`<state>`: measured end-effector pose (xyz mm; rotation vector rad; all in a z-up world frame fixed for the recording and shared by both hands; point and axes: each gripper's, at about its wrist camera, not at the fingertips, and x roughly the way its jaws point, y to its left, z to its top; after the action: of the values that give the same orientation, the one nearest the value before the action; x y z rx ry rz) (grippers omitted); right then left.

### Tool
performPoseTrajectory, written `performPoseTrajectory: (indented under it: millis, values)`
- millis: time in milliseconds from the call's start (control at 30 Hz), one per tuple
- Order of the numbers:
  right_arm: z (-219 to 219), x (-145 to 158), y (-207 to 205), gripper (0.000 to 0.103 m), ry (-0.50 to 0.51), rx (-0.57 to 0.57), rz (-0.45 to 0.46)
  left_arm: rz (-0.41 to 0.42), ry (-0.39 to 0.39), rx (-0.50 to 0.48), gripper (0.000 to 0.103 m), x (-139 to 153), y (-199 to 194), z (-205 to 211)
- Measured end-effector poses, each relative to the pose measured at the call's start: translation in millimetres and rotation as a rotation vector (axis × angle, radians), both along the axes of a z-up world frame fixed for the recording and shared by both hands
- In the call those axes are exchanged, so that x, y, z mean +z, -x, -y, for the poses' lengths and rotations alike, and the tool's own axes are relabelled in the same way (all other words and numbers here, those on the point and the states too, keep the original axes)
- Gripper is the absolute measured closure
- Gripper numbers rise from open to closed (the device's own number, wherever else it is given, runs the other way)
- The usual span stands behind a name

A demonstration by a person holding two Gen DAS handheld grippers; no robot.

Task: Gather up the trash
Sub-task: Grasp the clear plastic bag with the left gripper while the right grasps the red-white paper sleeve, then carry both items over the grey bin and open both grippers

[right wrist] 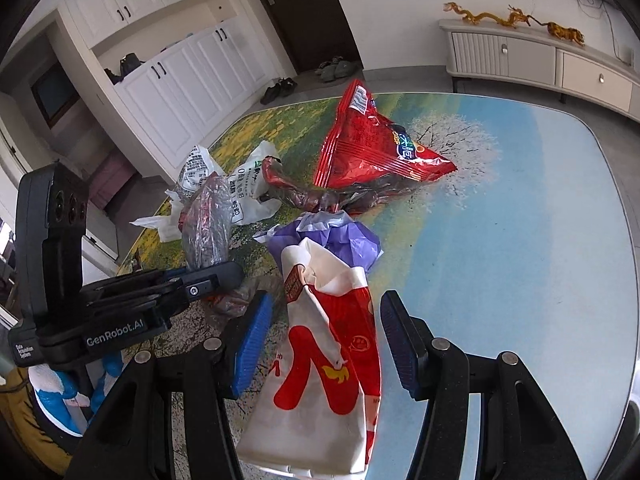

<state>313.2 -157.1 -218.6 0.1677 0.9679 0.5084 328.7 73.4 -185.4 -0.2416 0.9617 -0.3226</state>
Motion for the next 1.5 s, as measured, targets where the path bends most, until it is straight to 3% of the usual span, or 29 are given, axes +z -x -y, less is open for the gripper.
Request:
performPoseTrajectory:
  millis: [67, 233, 400, 667, 1033, 1267, 1500]
  values:
    - [0.6, -3.1, -4.4, 0.049, -0.020, -0.009, -0.018, 0.002, 0.004, -0.008, 0.088, -0.2, 4.2, -0.5]
    - [-0.2, -8.8, -6.5, 0.066, -0.058, -0.016, -0.046, 0.007, 0.024, -0.015, 0.089, 3.3, 14.4, -2.3]
    - [-3.5, -2.9, 10.4, 0.073, -0.037, 0.004, -0.011, 0.023, 0.020, -0.023, 0.091, 11.1, 36.6, -4.2]
    - [9.5, 12.9, 53.8, 0.076, -0.069, -0.001, 0.033, 0.059, 0.013, -0.012, 0.093, 31.8, 79.6, -9.3]
    - [45.8, 60.2, 134.8, 0.076, -0.100, -0.047, 0.157, 0.144, 0.009, 0.035, 0.094, 78.2, 143.0, -16.5]
    - [101.6, 88.8, 176.5, 0.076, -0.107, -0.144, 0.256, 0.198, -0.022, -0.016, 0.094, 105.4, 168.0, 20.1]
    - [180.7, 93.0, 209.6, 0.076, -0.080, -0.293, 0.309, 0.203, -0.028, -0.150, 0.094, 118.7, 171.8, 98.6]
